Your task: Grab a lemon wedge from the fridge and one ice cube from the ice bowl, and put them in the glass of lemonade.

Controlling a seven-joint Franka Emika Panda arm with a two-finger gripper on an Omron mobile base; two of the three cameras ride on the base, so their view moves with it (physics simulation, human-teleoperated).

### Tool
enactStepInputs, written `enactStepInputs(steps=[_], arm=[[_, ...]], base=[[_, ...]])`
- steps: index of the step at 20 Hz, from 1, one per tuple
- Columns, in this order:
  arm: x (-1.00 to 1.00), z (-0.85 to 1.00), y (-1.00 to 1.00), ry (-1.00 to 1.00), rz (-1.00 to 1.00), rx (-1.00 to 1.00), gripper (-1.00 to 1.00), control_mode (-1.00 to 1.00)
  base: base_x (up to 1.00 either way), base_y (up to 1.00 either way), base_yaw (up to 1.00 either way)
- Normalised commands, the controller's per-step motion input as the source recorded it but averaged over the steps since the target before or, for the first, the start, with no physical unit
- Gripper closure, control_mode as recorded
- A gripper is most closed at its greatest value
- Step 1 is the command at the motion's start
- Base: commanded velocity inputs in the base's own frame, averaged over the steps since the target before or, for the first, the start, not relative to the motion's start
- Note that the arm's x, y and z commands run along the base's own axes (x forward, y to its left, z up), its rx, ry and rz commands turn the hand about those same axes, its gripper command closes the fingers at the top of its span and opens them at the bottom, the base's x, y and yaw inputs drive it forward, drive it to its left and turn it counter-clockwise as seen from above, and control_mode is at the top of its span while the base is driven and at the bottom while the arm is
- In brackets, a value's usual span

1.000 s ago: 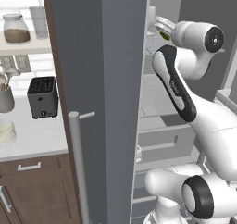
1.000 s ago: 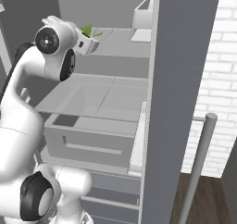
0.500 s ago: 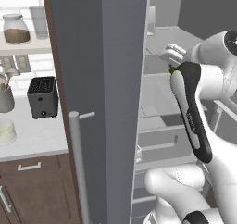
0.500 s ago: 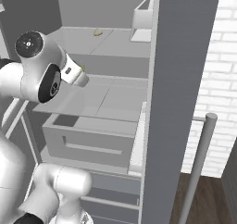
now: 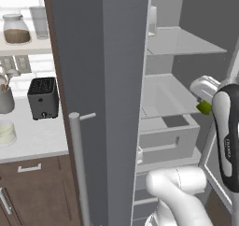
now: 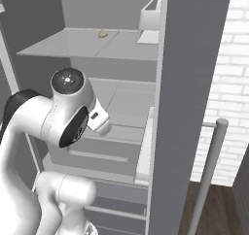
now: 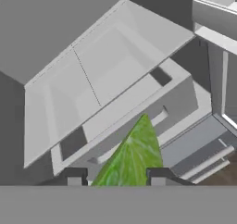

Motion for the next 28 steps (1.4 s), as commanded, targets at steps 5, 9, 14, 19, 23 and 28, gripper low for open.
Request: enactStepInputs(steps=[5, 9, 14, 19, 23, 28], arm=[[-0.14, -0.09, -0.04, 0.06, 0.0, 0.0, 1.0, 1.0], [0.0, 0.0, 0.0, 0.0, 0.0, 0.0, 1.0, 1.0], [0.0, 0.0, 0.0, 0.0, 0.0, 0.0, 1.0, 1.0], [0.0, 0.0, 0.0, 0.0, 0.0, 0.0, 1.0, 1.0], [0.0, 0.0, 0.0, 0.0, 0.0, 0.0, 1.0, 1.0], [0.0, 0.0, 0.0, 0.0, 0.0, 0.0, 1.0, 1.0]], base=[[-0.8, 0.05, 0.02], [-1.0, 0.4, 0.11], [-1.0, 0.65, 0.22], [-0.9, 1.0, 0.41], [-0.22, 1.0, 0.43], [0.88, 1.0, 0.25]])
